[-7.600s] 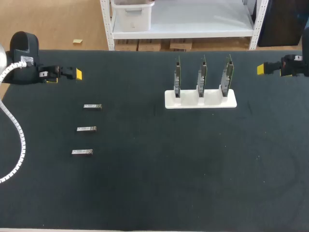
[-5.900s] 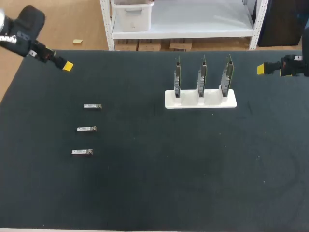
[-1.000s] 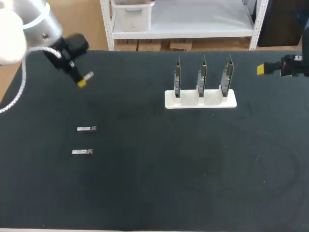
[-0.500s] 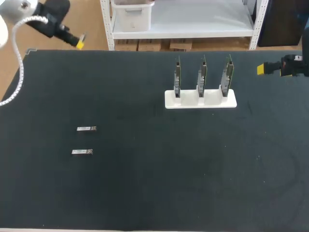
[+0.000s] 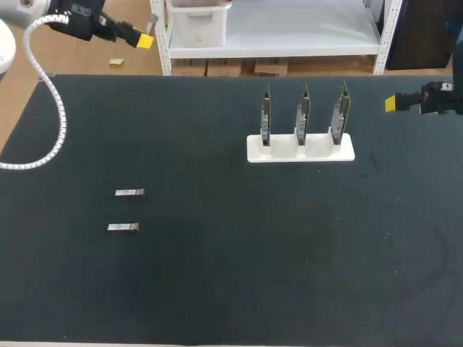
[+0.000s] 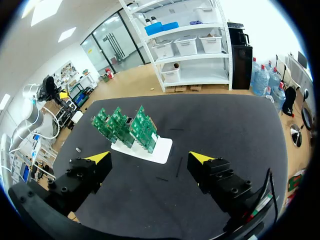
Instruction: Pick up the optical module with the left hand, and insert it into the network port with the right hand.
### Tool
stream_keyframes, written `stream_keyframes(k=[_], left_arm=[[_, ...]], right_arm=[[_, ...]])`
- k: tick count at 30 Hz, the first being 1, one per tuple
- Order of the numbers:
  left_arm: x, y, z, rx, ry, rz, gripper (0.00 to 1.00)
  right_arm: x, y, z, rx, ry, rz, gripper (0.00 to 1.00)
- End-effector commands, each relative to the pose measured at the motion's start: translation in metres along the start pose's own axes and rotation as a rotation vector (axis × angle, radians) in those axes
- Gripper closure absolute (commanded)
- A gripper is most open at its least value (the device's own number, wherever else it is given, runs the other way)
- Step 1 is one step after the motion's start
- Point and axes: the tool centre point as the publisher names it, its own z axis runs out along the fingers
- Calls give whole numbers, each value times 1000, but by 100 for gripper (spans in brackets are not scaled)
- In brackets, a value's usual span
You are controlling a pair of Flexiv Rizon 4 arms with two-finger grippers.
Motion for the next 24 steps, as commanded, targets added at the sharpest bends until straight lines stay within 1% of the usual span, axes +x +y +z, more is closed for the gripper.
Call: stream_keyframes(k=[1,8,9,15,24], left_arm=[[-11,-6,14,38,-125,33,100],[-28,-28,38,108,-136,82,100],[-31,-32,43,133,-136,93,100],[-44,-54,66,206,-151,120,100],[-57,-83,93,319,-190,195,100]], right_arm=[[0,0,0,0,0,0,0],[0,0,0,0,0,0,0],[0,0,0,0,0,0,0],[0,0,0,0,0,0,0],[0,0,0,0,0,0,0]])
